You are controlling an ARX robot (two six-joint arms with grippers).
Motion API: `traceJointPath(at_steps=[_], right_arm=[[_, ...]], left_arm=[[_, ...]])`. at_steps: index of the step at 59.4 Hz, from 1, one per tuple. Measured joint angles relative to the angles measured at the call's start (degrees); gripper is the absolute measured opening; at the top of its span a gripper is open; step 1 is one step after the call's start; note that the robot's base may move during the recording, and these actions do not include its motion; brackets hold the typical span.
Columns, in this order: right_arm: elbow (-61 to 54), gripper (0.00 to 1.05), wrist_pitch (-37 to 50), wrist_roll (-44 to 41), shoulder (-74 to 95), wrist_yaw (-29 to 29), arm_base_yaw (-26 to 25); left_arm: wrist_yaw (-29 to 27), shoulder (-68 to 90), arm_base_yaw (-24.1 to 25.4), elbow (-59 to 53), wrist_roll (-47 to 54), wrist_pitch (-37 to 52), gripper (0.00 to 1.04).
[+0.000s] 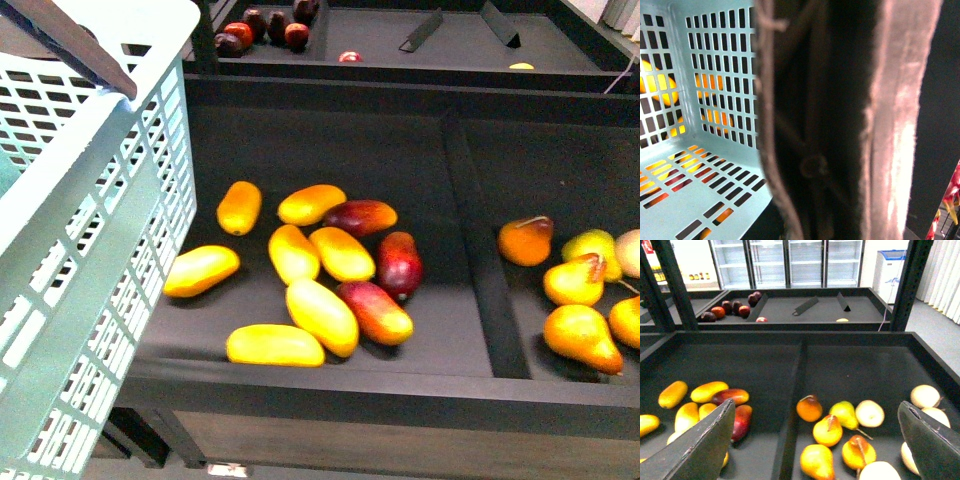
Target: Pick mango and avocado into basket
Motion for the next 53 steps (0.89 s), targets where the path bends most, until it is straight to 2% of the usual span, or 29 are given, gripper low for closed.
traceJointPath(at_steps=[53], right_arm=[[0.0,0.96,0.02,0.02,0.02,0.04,0.0]], left_arm=[[0.02,-0.02,0.04,0.0,0.22,0.0,0.14]])
